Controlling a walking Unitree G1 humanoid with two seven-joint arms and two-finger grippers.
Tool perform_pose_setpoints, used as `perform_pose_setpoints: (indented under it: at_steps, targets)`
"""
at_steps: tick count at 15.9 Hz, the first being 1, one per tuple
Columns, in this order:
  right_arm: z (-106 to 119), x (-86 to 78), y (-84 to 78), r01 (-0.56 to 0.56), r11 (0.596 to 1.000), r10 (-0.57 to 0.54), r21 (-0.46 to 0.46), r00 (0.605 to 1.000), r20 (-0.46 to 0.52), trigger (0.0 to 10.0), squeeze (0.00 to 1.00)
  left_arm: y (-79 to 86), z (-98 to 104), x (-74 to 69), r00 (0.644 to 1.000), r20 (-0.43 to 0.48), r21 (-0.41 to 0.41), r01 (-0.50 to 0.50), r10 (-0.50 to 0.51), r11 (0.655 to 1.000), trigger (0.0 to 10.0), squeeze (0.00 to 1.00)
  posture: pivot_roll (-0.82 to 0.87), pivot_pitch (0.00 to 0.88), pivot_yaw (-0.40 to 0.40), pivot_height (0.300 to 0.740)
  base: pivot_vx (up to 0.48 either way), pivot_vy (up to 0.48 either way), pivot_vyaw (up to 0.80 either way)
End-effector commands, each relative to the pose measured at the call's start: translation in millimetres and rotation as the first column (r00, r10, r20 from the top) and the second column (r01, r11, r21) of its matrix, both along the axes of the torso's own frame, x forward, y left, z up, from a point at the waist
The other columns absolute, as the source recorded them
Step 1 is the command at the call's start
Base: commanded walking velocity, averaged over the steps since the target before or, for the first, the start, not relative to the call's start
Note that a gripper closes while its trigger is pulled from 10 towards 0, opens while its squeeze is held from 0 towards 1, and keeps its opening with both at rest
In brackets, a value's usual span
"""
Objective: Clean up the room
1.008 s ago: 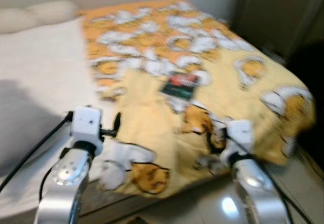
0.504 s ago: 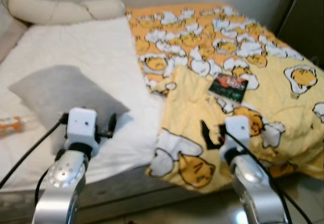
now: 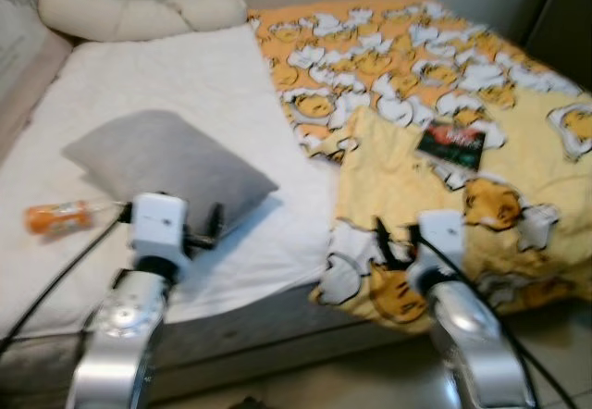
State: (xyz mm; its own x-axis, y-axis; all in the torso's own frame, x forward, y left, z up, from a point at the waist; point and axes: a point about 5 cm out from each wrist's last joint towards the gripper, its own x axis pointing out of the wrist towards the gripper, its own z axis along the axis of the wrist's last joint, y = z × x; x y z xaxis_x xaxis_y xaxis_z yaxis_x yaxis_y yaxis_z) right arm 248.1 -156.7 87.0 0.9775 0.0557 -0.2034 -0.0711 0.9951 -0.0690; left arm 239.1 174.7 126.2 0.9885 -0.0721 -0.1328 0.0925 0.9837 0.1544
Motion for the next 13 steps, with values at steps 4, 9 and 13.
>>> perform_pose_setpoints:
  at_steps: [4,9,13]
  targets:
    - [3.5,1.8,4.6,-0.012,1.0,0.012,0.014,1.0,0.016,10.0,0.0,7.3,1.2,-2.3,1.0,0.005,0.022,-0.02,0.02,1.0,10.0,1.0,0.04,0.0,0.041,0.74,0.0,0.318,0.0]
    - [2.9,3.4,6.7,-0.014,1.0,0.014,0.019,1.0,0.014,10.0,0.0,8.7,2.7,-1.3,1.0,0.009,0.029,-0.025,0.025,0.999,10.0,1.0,0.05,0.0,0.04,0.74,0.0,0.319,0.0]
    - [3.0,4.4,6.3,-0.012,1.0,0.012,0.02,1.0,0.015,10.0,0.0,8.0,3.1,-1.0,1.0,0.01,0.031,-0.024,0.024,0.999,10.0,1.0,0.05,0.0,0.04,0.74,0.0,0.318,0.0]
